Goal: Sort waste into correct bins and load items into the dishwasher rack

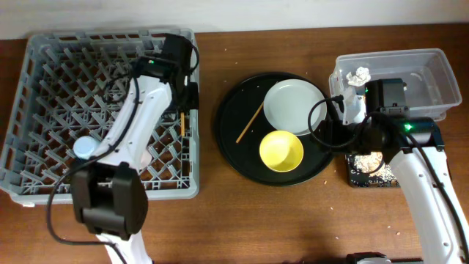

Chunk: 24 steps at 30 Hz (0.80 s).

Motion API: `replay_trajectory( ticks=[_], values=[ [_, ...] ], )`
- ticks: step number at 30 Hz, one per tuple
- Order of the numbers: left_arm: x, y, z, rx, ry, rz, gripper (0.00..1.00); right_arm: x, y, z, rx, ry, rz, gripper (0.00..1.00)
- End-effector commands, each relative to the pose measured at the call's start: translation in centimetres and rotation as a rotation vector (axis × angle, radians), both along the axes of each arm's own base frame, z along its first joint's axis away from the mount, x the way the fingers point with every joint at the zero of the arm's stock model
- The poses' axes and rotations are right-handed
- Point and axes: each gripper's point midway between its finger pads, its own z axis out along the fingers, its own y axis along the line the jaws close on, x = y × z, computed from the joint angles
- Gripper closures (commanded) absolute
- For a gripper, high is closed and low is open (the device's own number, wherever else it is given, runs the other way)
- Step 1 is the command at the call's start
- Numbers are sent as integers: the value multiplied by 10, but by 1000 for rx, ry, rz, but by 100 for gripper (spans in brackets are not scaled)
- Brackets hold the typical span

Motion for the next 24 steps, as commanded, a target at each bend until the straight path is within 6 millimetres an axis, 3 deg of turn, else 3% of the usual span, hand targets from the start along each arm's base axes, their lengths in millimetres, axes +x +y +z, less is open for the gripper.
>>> replay_trajectory(
  ticks=[1, 3, 5, 6, 7, 9, 11, 12, 15, 17, 19, 20, 21, 22, 23, 24],
  values=[
    [-2, 3, -24, 26, 54, 15, 83, 0, -1, 2, 5, -5, -4, 39],
    [2, -13, 5, -68, 10, -7, 58, 1, -1, 2, 5, -5, -4, 39],
    [5, -64, 42, -247, -69, -270, 40, 1, -1, 2, 5, -5, -4, 38],
    [6, -91, 43, -226, -123, -447, 39, 1, -1, 2, 5, -6, -4, 38],
    [6, -105, 37, -196, -142, -526, 39, 1, -1, 2, 5, -6, -4, 38],
    [14, -134, 0, -78, -149, -594, 39, 1, -1, 2, 5, -6, -4, 37],
    [15, -150, -32, -34, -125, -621, 43, 1, -1, 2, 5, -6, -4, 37],
    [14, -163, -60, -28, -92, -643, 46, 1, -1, 2, 5, -9, -4, 36],
    [-2, -175, -119, -17, 22, -677, 50, 3, -1, 3, 5, -17, -5, 35],
    [-12, -180, -136, -7, 63, -695, 54, 4, -1, 3, 5, -21, -4, 35],
    [-15, -180, -139, 7, 74, -697, 75, 4, -1, 3, 5, -21, -4, 35],
    [-14, -175, -139, 28, 77, -668, 92, 4, -1, 3, 5, -20, -5, 35],
    [-13, -169, -139, 51, 80, -644, 100, 4, -1, 3, 5, -20, -4, 35],
    [-13, -169, -136, 52, 83, -640, 100, 4, -1, 3, 5, -20, -5, 35],
    [-11, -165, -117, 62, 85, -628, 100, 4, -1, 3, 5, -19, -5, 35],
    [-2, -152, -81, 108, 61, -562, 100, 4, -1, 3, 5, -19, -5, 35]
  ],
)
